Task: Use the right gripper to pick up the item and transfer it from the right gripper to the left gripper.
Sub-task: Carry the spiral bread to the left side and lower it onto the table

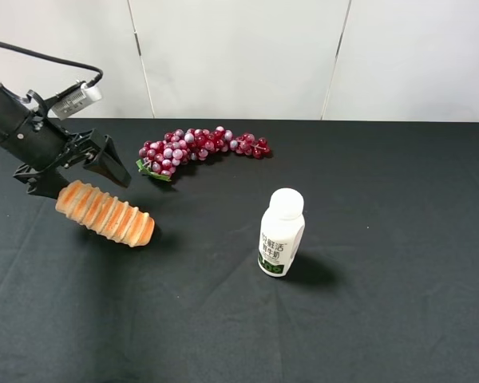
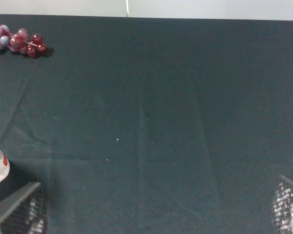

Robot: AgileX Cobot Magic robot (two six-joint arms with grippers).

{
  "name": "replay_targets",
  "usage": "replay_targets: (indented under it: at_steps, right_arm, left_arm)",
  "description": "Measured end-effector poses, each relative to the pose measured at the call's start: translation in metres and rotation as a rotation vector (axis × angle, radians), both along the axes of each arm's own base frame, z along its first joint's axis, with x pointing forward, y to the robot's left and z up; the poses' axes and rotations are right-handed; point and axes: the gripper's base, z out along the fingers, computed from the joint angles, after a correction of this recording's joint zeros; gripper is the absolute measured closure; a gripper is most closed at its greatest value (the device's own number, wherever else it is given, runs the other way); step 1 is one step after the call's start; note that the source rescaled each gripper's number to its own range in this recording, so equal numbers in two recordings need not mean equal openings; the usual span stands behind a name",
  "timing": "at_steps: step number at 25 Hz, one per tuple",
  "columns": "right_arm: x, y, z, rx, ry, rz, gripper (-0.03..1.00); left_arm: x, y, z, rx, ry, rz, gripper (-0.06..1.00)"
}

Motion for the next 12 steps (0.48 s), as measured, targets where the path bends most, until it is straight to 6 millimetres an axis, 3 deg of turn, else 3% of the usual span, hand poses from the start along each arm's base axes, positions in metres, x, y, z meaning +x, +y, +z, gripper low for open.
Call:
replay_targets:
  at_steps: [12]
  right_arm:
    - [0.0,0.0,0.0,0.0,0.0,0.0,-0.03]
  left_arm:
    - [0.004,0.012,0.063,0.15,-0.149,-0.007,-0.06]
